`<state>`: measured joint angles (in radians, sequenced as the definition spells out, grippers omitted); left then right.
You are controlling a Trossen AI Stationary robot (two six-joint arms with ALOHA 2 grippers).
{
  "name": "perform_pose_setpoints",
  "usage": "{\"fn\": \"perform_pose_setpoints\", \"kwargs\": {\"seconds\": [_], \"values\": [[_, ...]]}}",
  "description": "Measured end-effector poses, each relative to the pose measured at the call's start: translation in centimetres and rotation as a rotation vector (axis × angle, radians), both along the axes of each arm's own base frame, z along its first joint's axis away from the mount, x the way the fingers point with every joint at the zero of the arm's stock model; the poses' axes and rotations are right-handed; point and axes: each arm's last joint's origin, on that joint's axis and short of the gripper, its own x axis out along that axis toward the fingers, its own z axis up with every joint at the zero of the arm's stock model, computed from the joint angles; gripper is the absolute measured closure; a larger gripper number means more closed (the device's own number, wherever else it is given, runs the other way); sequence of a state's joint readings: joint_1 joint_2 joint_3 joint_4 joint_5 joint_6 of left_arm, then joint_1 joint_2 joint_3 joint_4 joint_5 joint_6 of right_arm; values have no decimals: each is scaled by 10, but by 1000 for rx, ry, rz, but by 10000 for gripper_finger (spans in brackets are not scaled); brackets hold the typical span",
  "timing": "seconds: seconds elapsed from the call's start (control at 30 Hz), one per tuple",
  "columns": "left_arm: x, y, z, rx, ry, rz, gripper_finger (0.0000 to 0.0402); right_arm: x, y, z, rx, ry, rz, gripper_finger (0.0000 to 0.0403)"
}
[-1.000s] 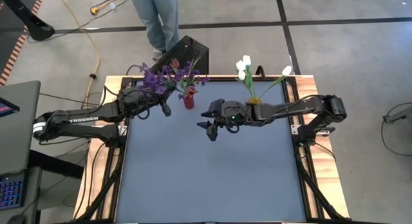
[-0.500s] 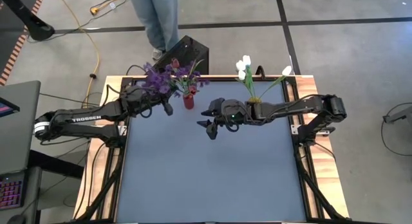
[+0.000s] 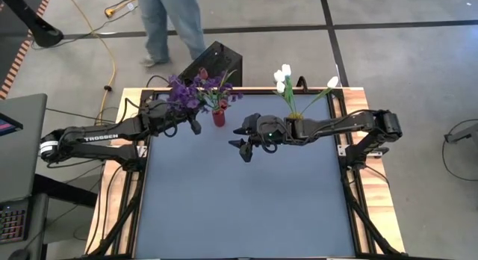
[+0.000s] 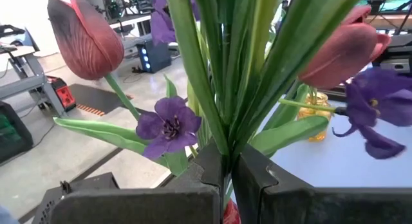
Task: Sort flowers into vase by color
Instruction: Put the purple flowers into the red vase
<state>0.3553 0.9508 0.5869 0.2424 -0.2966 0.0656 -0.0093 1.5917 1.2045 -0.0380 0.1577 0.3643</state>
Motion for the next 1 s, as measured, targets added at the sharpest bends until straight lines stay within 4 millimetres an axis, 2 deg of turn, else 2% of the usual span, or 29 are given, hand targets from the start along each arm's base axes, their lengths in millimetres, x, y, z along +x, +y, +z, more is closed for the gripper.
{"fn": "perform_pose_setpoints", "kwargs": {"seconds": [0.53,0.77,1.0], "values": [[1,0,-3,-25,9,5,400,0,-1,0,-22,5,9,143],[15,7,-17,-36,62,6,400,0,-3,0,-20,4,2,143],[18,8,-24,-48,95,9,400,0,-5,0,-10,5,-8,143]]}}
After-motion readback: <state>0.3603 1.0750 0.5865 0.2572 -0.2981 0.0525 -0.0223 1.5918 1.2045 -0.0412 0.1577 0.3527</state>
